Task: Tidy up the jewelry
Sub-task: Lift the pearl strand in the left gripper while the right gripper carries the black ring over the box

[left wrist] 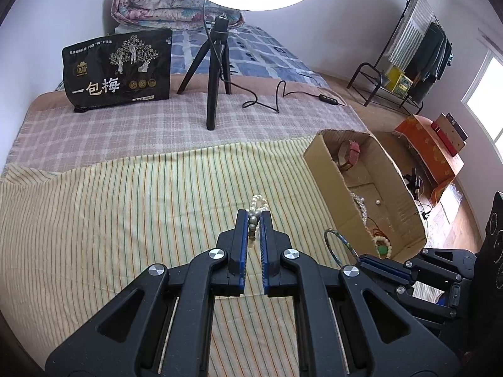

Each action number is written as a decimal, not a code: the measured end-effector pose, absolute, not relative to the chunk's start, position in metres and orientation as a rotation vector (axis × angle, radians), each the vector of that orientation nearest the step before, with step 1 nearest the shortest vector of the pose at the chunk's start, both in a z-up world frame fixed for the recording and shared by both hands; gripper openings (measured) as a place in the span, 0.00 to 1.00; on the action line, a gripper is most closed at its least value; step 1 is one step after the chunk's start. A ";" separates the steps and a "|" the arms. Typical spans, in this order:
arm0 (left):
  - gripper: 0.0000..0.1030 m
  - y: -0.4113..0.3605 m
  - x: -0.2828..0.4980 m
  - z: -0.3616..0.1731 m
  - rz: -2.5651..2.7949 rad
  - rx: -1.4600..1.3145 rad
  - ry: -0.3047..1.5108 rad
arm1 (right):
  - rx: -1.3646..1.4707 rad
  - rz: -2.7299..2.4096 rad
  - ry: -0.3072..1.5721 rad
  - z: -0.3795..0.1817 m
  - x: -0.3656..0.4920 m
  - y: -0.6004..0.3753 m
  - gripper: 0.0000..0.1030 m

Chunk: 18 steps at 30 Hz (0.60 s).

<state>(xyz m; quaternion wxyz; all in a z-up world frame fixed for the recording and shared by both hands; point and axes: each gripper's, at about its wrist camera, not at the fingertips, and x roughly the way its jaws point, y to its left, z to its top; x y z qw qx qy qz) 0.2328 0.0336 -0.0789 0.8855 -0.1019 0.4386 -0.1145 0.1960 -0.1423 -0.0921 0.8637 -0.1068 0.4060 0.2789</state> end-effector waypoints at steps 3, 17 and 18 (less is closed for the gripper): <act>0.05 0.030 0.230 -0.069 -0.256 -0.221 0.893 | -0.218 0.580 0.829 -0.082 0.196 -0.147 0.02; 0.05 -0.022 0.216 -0.035 -0.374 -0.224 0.825 | -0.127 0.486 0.761 -0.042 0.215 -0.207 0.02; 0.05 -0.028 0.216 -0.035 -0.386 -0.221 0.823 | -0.116 0.475 0.763 -0.042 0.218 -0.214 0.02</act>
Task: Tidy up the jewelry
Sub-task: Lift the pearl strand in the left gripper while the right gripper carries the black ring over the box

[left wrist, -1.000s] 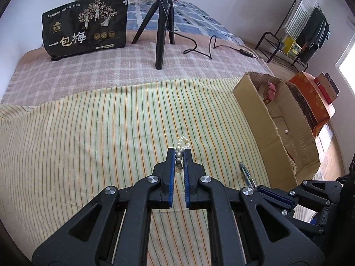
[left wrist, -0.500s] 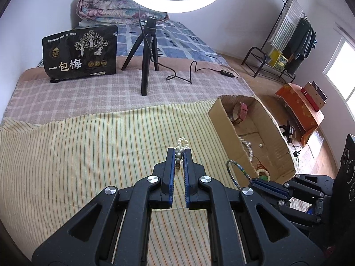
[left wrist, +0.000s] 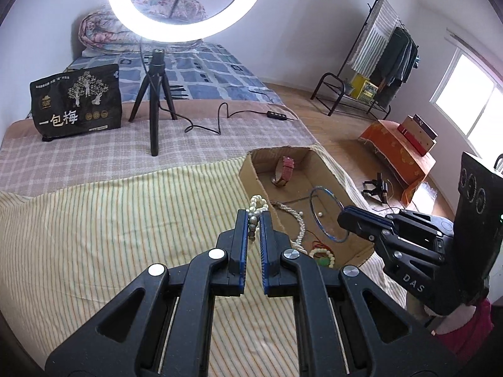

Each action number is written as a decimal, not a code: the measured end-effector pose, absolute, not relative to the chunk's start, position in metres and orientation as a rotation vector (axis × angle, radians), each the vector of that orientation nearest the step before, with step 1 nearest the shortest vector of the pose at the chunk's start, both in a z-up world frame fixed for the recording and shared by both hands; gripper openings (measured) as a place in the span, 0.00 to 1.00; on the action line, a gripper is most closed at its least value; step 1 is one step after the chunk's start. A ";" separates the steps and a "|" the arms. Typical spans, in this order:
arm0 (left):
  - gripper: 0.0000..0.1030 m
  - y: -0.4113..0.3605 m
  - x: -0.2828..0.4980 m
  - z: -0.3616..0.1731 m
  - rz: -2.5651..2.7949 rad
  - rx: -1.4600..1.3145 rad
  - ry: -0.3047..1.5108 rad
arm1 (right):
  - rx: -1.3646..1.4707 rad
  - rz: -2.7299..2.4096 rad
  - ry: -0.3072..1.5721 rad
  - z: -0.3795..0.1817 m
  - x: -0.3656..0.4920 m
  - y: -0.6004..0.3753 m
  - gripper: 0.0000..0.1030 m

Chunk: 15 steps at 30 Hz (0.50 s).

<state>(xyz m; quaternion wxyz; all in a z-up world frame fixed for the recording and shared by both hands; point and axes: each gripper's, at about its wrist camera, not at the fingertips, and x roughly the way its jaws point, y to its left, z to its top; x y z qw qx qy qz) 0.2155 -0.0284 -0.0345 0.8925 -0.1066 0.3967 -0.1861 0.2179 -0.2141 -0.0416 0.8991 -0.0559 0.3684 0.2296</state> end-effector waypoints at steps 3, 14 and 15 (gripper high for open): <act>0.05 -0.046 0.214 -0.033 -0.417 -0.216 0.824 | -0.085 0.444 0.767 -0.040 0.225 -0.233 0.02; 0.05 -0.110 0.216 -0.040 -0.520 -0.200 0.847 | -0.005 0.370 0.788 -0.044 0.251 -0.279 0.02; 0.05 -0.116 0.218 -0.042 -0.529 -0.200 0.852 | -0.005 0.369 0.794 -0.045 0.254 -0.281 0.02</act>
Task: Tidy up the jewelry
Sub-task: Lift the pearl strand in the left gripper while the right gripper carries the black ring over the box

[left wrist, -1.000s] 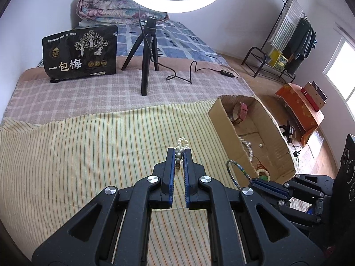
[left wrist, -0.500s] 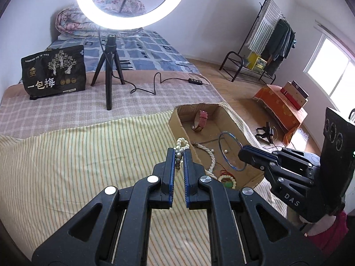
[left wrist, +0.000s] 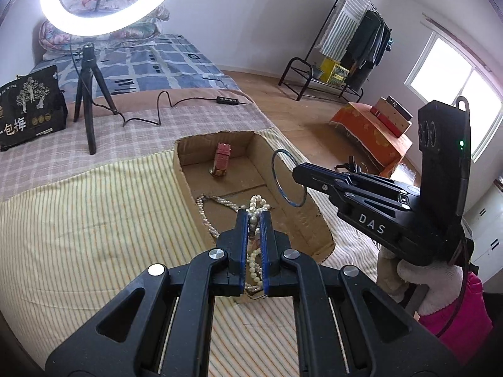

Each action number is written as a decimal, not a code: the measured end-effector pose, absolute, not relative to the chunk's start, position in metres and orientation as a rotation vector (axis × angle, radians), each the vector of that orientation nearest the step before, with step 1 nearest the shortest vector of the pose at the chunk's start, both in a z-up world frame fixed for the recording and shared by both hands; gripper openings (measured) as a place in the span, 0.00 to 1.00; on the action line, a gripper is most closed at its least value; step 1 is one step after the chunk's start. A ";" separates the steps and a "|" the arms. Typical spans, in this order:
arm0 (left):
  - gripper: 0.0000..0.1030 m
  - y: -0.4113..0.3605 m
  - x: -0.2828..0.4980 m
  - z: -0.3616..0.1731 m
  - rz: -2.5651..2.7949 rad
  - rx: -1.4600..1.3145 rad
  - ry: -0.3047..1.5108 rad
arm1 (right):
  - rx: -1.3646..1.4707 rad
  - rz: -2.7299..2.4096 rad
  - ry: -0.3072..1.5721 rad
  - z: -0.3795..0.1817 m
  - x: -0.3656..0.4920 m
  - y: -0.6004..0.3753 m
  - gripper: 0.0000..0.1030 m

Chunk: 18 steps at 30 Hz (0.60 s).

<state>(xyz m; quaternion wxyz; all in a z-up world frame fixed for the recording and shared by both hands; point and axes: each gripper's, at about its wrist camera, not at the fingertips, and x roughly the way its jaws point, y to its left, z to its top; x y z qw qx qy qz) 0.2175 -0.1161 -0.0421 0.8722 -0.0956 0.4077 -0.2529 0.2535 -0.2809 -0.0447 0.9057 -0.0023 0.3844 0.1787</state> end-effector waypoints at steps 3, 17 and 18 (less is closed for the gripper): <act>0.05 -0.128 0.220 -0.046 -0.547 -0.199 0.863 | 0.006 0.364 0.808 -0.049 0.262 -0.287 0.02; 0.05 -0.182 0.221 -0.066 -0.608 -0.154 0.902 | 0.038 0.341 0.850 -0.068 0.299 -0.306 0.02; 0.05 -0.184 0.221 -0.067 -0.608 -0.148 0.903 | 0.038 0.341 0.853 -0.069 0.300 -0.307 0.02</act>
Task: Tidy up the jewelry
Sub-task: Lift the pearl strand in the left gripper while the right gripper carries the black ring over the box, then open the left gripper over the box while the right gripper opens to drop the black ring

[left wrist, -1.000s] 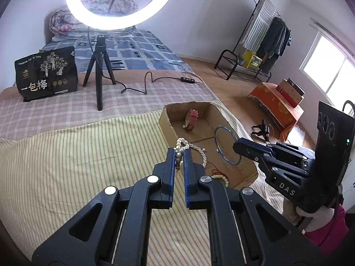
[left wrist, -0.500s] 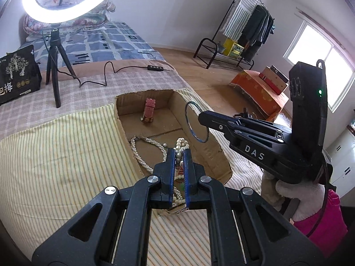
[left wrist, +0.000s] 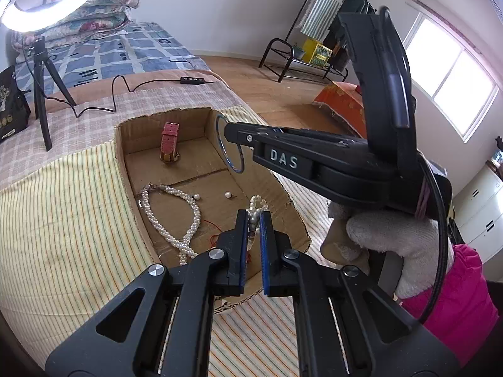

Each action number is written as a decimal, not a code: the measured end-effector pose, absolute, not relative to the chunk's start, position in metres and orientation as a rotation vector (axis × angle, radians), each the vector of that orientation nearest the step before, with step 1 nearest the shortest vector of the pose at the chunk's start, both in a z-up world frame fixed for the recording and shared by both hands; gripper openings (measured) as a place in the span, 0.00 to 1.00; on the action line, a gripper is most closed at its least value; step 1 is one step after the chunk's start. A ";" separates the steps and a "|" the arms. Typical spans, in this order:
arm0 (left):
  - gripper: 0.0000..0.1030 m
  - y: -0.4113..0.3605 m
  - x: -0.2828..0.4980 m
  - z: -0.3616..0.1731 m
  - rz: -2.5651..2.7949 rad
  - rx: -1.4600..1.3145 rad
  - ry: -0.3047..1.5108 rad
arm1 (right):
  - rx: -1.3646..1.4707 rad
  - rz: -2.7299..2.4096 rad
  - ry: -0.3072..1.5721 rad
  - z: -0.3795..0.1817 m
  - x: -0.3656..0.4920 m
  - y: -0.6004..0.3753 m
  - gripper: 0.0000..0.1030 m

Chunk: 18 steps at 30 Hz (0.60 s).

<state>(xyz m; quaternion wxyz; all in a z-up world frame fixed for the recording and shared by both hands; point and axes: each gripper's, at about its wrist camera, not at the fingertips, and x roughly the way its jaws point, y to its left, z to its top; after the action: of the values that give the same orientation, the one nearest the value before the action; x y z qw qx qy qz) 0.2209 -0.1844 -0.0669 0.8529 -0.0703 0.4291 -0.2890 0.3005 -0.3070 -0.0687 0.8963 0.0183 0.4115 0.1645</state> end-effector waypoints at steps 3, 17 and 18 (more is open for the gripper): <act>0.05 -0.190 0.221 -0.070 -0.609 -0.134 0.905 | 0.040 0.339 0.860 -0.072 0.305 -0.309 0.02; 0.05 -0.199 0.218 -0.069 -0.614 -0.093 0.894 | 0.036 0.368 0.868 -0.075 0.309 -0.306 0.03; 0.05 -0.198 0.217 -0.069 -0.613 -0.092 0.892 | 0.035 0.371 0.866 -0.075 0.308 -0.306 0.03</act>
<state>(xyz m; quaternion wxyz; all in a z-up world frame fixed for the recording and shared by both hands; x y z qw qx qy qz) 0.2171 -0.1983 -0.0689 0.8560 -0.0439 0.4244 -0.2918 0.3082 -0.3059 -0.0745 0.8909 0.0170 0.4172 0.1787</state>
